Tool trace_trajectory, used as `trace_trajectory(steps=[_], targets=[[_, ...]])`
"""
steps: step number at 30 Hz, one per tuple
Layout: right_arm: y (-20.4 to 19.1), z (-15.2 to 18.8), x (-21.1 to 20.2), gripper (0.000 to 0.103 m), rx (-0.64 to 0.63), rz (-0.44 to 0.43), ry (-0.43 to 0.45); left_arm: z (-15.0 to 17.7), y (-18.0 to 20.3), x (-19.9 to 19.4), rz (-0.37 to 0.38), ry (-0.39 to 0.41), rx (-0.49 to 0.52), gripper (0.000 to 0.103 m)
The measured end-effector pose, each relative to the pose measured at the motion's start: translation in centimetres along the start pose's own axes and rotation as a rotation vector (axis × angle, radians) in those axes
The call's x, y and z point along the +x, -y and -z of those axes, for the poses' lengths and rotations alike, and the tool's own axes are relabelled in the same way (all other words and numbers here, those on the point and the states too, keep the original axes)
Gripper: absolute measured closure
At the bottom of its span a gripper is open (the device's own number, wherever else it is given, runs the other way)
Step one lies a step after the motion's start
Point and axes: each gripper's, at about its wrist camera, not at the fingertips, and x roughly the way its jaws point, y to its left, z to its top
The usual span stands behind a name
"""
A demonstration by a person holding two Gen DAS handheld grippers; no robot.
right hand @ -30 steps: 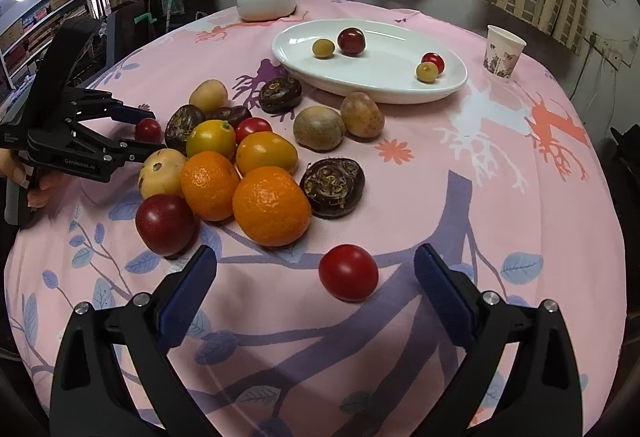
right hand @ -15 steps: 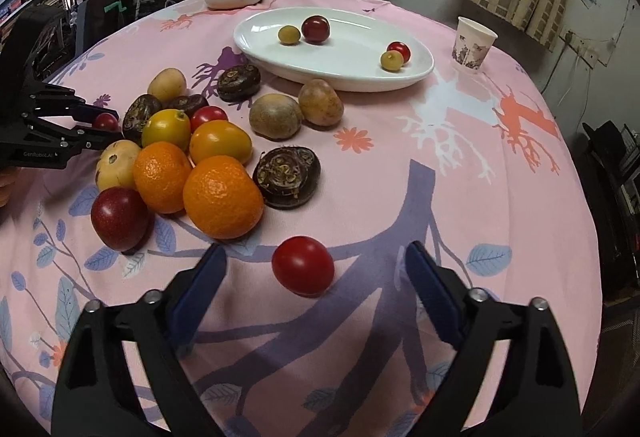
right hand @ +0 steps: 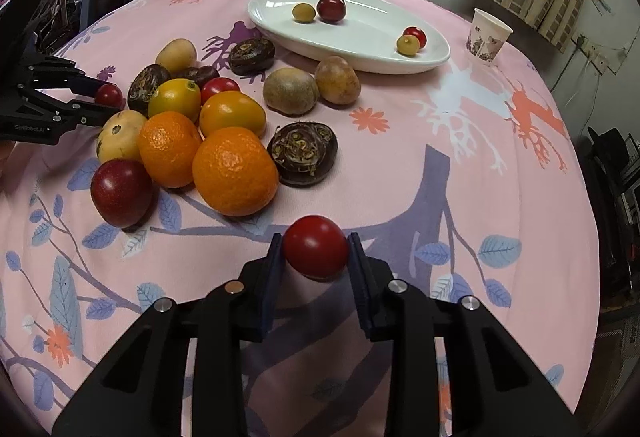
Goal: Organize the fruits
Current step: 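Grasp a red cherry tomato with the left tool while the right tool grasps another, then carry both red tomatoes over the white plate and open both tools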
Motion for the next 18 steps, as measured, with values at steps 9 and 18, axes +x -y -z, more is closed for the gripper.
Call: trace_trajectory(steps=[9, 18], targets=[[0.4, -0.1, 0.0, 0.071, 0.022, -0.010, 0.002, -0.1, -0.6, -0.1, 0.007, 0.008, -0.031, 0.067], [0.1, -0.1, -0.1, 0.071, 0.013, -0.014, 0.014, -0.1, -0.4, -1.0, -0.011, 0.054, -0.034, 0.071]])
